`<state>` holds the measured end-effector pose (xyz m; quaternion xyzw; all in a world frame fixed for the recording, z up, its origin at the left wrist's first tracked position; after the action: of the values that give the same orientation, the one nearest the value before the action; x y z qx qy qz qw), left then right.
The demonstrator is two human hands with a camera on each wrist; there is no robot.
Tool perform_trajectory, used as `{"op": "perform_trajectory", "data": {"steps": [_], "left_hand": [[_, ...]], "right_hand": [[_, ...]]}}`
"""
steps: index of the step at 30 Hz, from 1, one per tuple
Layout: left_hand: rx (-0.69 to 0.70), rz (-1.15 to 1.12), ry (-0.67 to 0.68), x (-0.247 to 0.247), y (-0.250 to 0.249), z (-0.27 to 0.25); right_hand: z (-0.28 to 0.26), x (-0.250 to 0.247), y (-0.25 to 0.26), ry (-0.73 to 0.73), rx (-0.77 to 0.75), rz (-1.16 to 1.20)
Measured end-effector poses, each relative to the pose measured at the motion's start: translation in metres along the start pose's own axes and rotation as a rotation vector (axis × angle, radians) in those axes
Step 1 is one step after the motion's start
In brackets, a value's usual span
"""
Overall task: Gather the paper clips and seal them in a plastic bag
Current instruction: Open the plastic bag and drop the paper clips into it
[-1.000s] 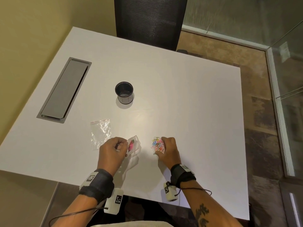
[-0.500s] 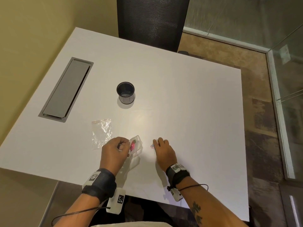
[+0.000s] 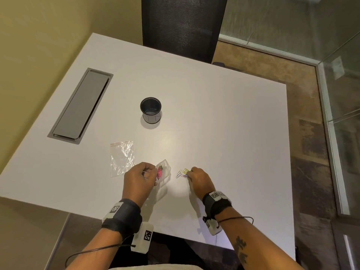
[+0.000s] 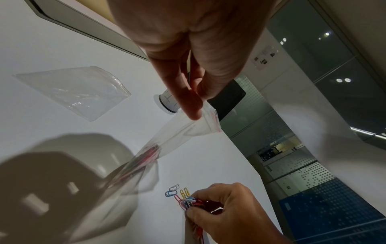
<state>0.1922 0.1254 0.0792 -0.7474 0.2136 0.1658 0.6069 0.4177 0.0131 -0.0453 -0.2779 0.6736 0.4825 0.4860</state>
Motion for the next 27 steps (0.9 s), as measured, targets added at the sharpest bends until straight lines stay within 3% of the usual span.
{"op": "perform_trajectory", "data": {"steps": [8,14,20,27], "left_hand": [[-0.055,-0.030,-0.003,0.002,0.008,-0.001],[-0.061,-0.038,0.009,0.006,0.011,-0.004],[-0.052,-0.039,0.026,0.007,0.008,-0.006],[-0.013,-0.034,0.035,0.012,0.006,-0.005]], "right_hand": [[-0.016,-0.030,-0.040,-0.013,0.501,0.438],[-0.029,-0.069,-0.023,-0.067,0.801,0.924],[-0.016,-0.102,0.019,-0.021,0.802,1.134],[0.007,-0.108,0.081,0.014,0.696,1.236]]}}
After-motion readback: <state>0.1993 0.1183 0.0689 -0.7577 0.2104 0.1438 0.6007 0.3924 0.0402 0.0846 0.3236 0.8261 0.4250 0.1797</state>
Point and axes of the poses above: each hand's wrist, its own z-axis towards the middle knuckle, its own x-axis out of the palm, y = z × x, the point moved 10 cm from there along z, towards the middle knuckle, and after that the axes turned 15 degrees about -y, right-handed, at the moved point
